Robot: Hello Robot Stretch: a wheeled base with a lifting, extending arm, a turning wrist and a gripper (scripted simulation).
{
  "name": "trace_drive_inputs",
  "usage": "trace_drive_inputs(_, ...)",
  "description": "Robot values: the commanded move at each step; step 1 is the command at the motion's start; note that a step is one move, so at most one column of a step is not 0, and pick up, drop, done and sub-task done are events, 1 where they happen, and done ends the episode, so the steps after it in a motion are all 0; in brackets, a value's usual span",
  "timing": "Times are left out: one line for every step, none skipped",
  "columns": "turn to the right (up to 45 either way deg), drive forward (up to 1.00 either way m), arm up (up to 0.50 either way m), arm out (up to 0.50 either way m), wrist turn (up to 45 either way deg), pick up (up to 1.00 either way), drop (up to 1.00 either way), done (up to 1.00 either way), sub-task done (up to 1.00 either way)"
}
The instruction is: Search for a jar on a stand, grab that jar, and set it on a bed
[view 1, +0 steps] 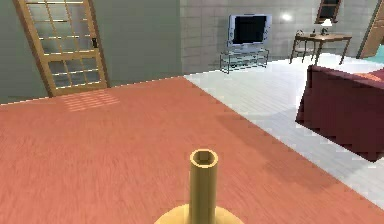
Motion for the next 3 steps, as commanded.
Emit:
trace_drive_inputs(-27.0,0.0,0.0,0.0,0.0,0.0,0.0,0.0,0.0)
trace_drive_inputs(0.0,0.1,0.0,0.0,0.0,0.0,0.0,0.0,0.0)
trace_drive_inputs(45.0,0.0,0.0,0.0,0.0,0.0,0.0,0.0,0.0)
